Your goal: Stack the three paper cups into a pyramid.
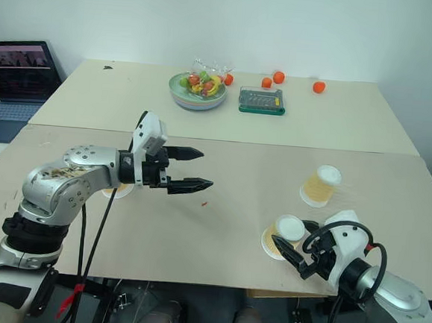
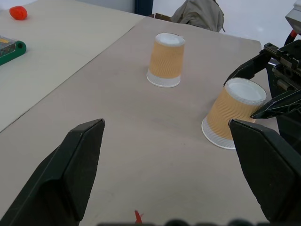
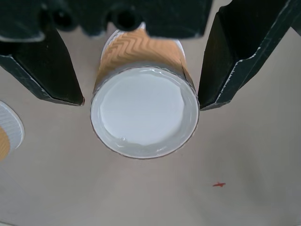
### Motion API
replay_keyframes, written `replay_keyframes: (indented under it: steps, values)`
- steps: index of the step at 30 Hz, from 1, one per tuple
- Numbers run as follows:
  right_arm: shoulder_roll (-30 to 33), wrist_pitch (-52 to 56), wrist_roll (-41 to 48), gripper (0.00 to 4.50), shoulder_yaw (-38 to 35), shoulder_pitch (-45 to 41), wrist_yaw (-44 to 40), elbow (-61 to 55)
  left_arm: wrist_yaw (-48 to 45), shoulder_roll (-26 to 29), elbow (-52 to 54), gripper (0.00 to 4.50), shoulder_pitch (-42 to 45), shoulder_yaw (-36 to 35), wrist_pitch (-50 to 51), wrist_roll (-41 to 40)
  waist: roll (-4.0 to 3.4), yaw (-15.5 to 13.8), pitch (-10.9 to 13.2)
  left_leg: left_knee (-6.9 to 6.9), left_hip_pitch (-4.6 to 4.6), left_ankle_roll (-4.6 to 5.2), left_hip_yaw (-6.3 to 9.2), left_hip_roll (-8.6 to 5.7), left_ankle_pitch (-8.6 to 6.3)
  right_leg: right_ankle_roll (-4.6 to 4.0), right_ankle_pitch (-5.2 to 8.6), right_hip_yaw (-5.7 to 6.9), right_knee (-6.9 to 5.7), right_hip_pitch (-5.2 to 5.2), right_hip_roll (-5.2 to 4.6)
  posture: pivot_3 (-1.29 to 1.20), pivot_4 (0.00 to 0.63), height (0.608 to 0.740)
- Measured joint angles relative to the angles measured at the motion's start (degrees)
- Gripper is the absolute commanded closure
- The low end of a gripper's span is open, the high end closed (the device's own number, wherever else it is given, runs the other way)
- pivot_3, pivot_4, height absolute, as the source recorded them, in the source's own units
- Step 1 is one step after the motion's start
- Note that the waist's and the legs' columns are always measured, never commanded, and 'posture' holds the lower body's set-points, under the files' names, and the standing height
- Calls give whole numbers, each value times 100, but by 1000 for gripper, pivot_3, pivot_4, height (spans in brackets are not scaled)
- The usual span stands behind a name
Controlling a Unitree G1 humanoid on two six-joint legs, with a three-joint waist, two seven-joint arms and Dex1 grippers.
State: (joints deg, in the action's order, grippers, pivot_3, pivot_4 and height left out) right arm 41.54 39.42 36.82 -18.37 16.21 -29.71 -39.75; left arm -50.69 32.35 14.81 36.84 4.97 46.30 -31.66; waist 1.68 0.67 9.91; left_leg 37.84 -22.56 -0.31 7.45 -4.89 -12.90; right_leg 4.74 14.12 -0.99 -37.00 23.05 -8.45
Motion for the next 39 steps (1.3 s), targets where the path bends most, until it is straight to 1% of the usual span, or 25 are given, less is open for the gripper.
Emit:
replay_keyframes:
  steps: [3,5,6,8,11,14,16,18,21,23,25,28,31,34,39]
  values:
    - [-35,-37,-68,839,15,-70,-29,77,4,18,11,0,0,0,5,-1,0,3,0,0,0,0,1,0,0,0,0,0,0,0,0,0,150,740]
    - [-42,-36,-54,1421,14,-195,-40,79,5,27,31,0,0,0,8,-2,0,6,0,0,0,0,2,1,0,0,0,0,0,0,0,0,150,740]
    - [-42,-36,-53,1783,14,-260,-42,77,-1,51,43,0,0,0,11,-6,0,5,0,0,0,0,2,0,0,0,0,0,-1,1,0,0,150,740]
    - [-38,-16,-53,1922,15,-424,-18,72,-34,166,60,0,-5,-13,12,-9,0,8,0,0,0,0,2,0,0,0,0,-1,0,1,0,0,150,740]
    - [53,47,-45,1940,26,-809,8,39,-167,350,76,0,-45,-30,13,-19,-1,22,0,0,0,0,2,0,0,-1,-1,-5,-1,3,0,0,150,740]
    - [217,219,18,1940,68,-1424,39,22,-270,477,124,0,-141,-57,14,-28,-1,13,0,-1,2,0,2,2,0,-1,0,0,-2,1,1,0,150,740]
    - [314,390,42,1940,295,-1960,44,87,-316,580,193,0,-216,-112,17,-58,-1,16,0,-1,0,0,2,1,0,-1,0,0,0,2,1,0,150,740]
    - [342,511,-22,1940,692,-2671,41,359,-343,648,250,0,-276,-171,19,-107,-1,45,0,-1,1,0,1,2,0,-2,-1,-4,0,4,1,0,150,740]
    - [292,546,-220,1940,1191,-3355,-21,799,-354,698,380,0,-342,-179,19,-134,-1,28,0,-4,0,0,1,3,0,-2,-1,1,0,7,1,0,150,740]
    - [-10,457,-579,1940,1887,-4009,-167,1427,-286,735,435,0,-381,-209,17,-127,-1,47,0,-4,-1,0,-2,3,0,-3,-1,-2,1,8,1,0,150,740]
    - [-293,313,-912,1940,2500,-4432,-340,1953,-219,705,508,0,-375,-200,14,-126,-1,57,0,-5,-2,-1,0,2,1,-4,-2,-3,0,12,1,0,150,740]
    - [-562,112,-1233,1940,3017,-4706,-605,2480,-117,709,599,0,-422,-226,15,-131,-1,33,0,-4,-17,-3,5,0,2,-4,-1,0,3,25,1,0,150,740]
    - [-800,-3,-1434,1940,3286,-4885,-826,2818,22,723,709,0,-570,-309,22,-142,-1,32,0,0,-32,-4,19,-1,3,-5,-2,-6,5,40,0,0,150,740]
    - [-983,36,-1487,1940,3453,-4986,-1011,2851,144,724,786,0,-693,-377,33,-170,-1,35,0,0,-45,-7,24,-1,4,-5,-2,-13,-3,62,0,0,150,740]
    - [-1244,464,-1468,1940,3591,-5269,-1137,2811,330,654,935,0,-829,-389,38,-217,-2,46,0,0,-57,-10,23,-1,6,-10,-5,-26,-20,94,1,0,150,740]
